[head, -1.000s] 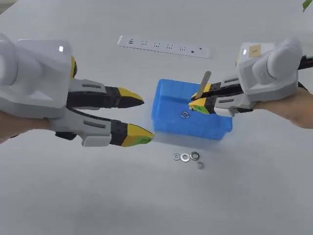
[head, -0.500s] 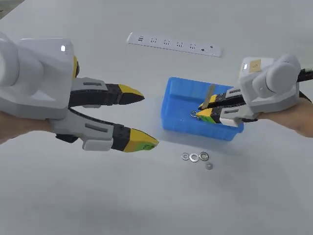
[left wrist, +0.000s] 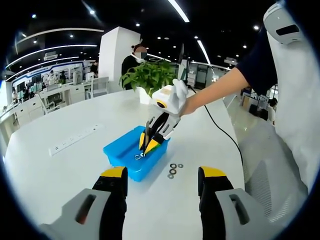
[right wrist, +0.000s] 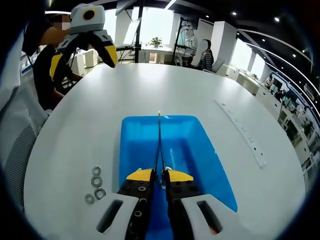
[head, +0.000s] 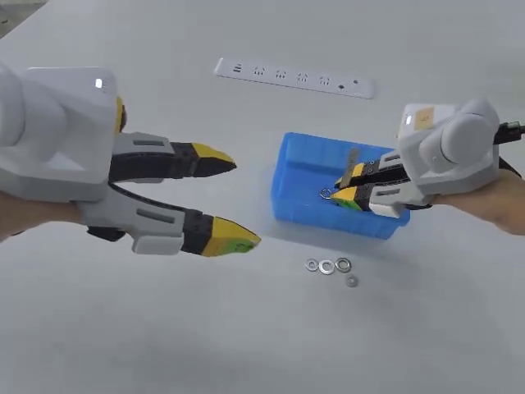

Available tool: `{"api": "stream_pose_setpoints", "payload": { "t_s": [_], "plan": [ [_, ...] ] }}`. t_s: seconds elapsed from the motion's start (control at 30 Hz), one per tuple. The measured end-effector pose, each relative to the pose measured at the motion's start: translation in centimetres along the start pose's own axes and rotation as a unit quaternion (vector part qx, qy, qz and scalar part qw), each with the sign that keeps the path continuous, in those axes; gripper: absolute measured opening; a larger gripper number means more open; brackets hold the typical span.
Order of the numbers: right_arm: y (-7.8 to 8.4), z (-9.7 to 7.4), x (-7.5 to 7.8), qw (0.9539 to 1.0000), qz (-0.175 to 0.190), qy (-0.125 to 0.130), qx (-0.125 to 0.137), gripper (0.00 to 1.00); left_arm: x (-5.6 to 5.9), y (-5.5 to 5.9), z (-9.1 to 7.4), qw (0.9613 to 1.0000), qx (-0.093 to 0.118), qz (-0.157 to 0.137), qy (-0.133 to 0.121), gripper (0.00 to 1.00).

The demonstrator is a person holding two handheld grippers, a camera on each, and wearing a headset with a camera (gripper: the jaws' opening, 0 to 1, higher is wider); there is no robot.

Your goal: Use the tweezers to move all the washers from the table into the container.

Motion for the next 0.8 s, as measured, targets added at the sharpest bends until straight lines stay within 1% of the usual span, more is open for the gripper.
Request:
{"api": "stream_pose_setpoints", "payload": {
  "t_s": [0.1, 0.2, 0.27, 0.33, 0.4, 0.53, 0.57, 0.6, 0.63, 0.67, 0.7, 0.73, 0.77, 0.8],
  "plan": [
    [0.0, -0.1, 0.1, 1.0, -0.002, 0.005, 0.0, 0.1, -0.1, 0.0, -0.1, 1.0, 0.001, -0.002, -0.001, 0.62],
    [0.0, -0.2, 0.2, 1.0, 0.005, 0.007, 0.004, 0.1, -0.2, 0.0, -0.2, 1.0, 0.001, -0.003, -0.002, 0.61],
    [-0.2, -0.3, 0.3, 0.9999, 0.003, 0.011, 0.009, 0.1, -0.1, 0.0, -0.3, 1.0, 0.001, -0.001, -0.002, 0.6],
    [-0.4, -0.5, 0.4, 0.9998, 0.008, 0.013, 0.013, 0.1, 0.0, -0.3, -0.2, 1.0, 0.004, -0.001, -0.001, 0.59],
    [-0.7, -0.8, 0.5, 0.9997, 0.007, 0.014, 0.019, 0.09, -0.2, -0.4, -0.3, 1.0, 0.007, -0.001, 0.0, 0.59],
    [-1.2, -1.2, 0.3, 0.9997, 0.004, 0.008, 0.024, 0.08, -1.1, -0.9, -0.3, 0.9999, 0.008, 0.002, -0.013, 0.59],
    [-1.3, -1.3, 0.3, 0.9997, 0.003, 0.007, 0.023, 0.08, -1.5, -1.1, -0.2, 0.9997, 0.01, 0.007, -0.019, 0.57],
    [-1.4, -1.3, 0.1, 0.9997, 0.004, 0.002, 0.024, 0.07, -1.8, -1.5, -0.2, 0.9994, 0.016, 0.017, -0.025, 0.54],
    [-1.6, -1.4, -0.1, 0.9997, 0.001, -0.003, 0.026, 0.07, -2.0, -2.1, 0.2, 0.9992, 0.024, 0.023, -0.024, 0.52],
    [-1.7, -1.5, -0.2, 0.9997, -0.01, -0.002, 0.023, 0.07, -2.4, -2.7, 0.7, 0.9991, 0.032, 0.019, -0.022, 0.52],
    [-1.8, -1.5, -0.3, 0.9997, -0.011, -0.003, 0.022, 0.07, -2.5, -3.0, 1.3, 0.9991, 0.034, 0.018, -0.018, 0.52],
    [-1.9, -1.6, -0.4, 0.9997, -0.012, -0.005, 0.022, 0.07, -2.7, -3.2, 1.8, 0.9991, 0.035, 0.019, -0.016, 0.52],
    [-2.0, -1.7, -0.4, 0.9996, -0.014, -0.005, 0.023, 0.07, -2.9, -3.5, 2.7, 0.9991, 0.03, 0.026, -0.012, 0.52],
    [-2.1, -1.7, -0.4, 0.9996, -0.019, -0.005, 0.022, 0.07, -3.1, -3.7, 3.3, 0.9993, 0.023, 0.029, -0.009, 0.52]
  ]
}}
Point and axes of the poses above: the centre of the closed fingertips' face, and the gripper's own axes: z roughly forward along the fingers, x roughly to its right, y roughly out of its underside, the point moved 4 cm from there along -z, roughly backward along the fingers, and after that the axes turned 1 degree about y, right-handed, at the moved point
